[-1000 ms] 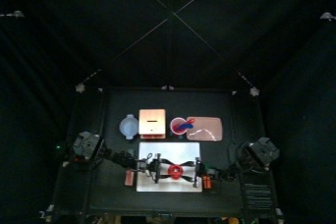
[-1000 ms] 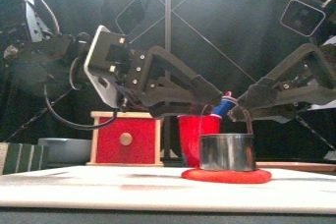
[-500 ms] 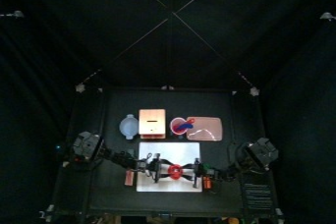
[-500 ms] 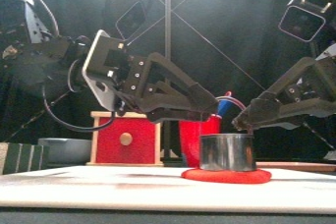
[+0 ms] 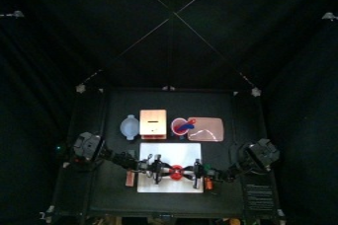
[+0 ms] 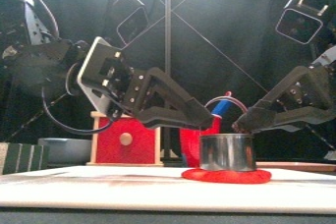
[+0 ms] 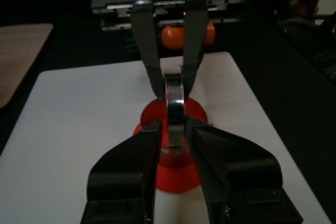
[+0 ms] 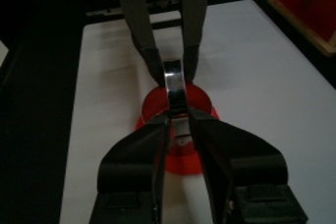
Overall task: Get the cutter from the drawer then cut the dough then place the extra dough in the bowl
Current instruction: Cut the dough
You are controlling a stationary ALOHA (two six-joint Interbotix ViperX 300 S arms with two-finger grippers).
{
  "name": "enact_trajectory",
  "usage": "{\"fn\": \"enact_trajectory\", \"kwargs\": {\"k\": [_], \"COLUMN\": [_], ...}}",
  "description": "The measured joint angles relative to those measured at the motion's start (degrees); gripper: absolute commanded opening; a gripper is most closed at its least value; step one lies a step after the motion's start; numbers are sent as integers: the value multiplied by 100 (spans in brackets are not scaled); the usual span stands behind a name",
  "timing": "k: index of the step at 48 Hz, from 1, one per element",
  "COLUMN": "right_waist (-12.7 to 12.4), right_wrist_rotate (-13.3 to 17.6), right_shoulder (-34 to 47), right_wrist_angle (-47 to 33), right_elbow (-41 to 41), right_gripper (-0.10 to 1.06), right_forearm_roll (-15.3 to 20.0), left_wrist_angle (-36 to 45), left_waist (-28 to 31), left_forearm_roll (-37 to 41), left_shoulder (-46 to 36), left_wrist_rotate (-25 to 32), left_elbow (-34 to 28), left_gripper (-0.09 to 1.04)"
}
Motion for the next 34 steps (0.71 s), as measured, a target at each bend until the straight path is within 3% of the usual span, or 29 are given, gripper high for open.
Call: {"fn": "enact_trajectory", "kwargs": {"k": [21,34], "right_waist": [-18,-26], "right_wrist_rotate": [-18,-18], "right_shoulder": [0,62], "right_wrist_angle": [53,281], "right_elbow": [0,-53], "right_gripper": [51,51], "right_forearm_roll": [0,-9], "left_wrist_angle": [114,721], "left_waist": [0,-18], "left_forearm_roll": [26,202], "left_shoulder": [0,-26], "left_wrist_rotate": [9,9], "left_elbow": [-9,-62], "left_gripper": [50,49]}}
